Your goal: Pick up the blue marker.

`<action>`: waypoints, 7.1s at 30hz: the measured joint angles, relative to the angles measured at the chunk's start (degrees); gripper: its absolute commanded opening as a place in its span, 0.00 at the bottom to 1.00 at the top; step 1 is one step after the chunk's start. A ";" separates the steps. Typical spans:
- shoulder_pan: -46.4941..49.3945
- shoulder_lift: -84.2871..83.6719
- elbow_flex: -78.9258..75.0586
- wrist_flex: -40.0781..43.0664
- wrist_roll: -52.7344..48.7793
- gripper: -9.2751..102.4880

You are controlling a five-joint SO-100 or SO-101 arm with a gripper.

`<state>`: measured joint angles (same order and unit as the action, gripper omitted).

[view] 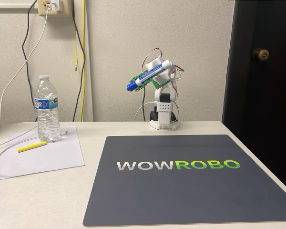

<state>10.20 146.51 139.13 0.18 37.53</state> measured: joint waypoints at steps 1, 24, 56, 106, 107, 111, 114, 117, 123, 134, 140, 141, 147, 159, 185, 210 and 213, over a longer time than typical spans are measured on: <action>-0.09 0.00 0.00 0.00 0.26 0.12; 0.00 -0.53 0.00 -1.58 2.11 0.12; 0.62 -0.53 0.00 -1.58 2.64 0.12; 0.62 -0.70 0.00 -1.76 2.64 0.12; 0.62 -0.70 0.00 -1.76 2.64 0.12; 0.62 -0.88 0.00 -1.76 2.64 0.12; 0.62 -0.88 0.00 -1.76 2.64 0.12; 0.62 -0.88 0.00 -1.76 2.64 0.12; 0.62 -0.88 0.00 -1.76 2.64 0.12; 0.62 -0.88 0.00 -1.76 2.64 0.12; 0.62 -1.14 0.00 -1.93 2.64 0.12; 0.62 -1.23 0.00 -2.11 2.64 0.12; 0.62 -1.23 0.00 -2.11 2.64 0.12; 0.62 -1.23 0.00 -2.29 2.64 0.12; 0.62 -1.23 0.00 -2.29 2.64 0.12; -5.10 -1.85 -1.41 2.37 -17.05 0.12; -10.11 -2.11 -2.37 5.98 -30.67 0.12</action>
<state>0.09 144.40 136.76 6.15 6.86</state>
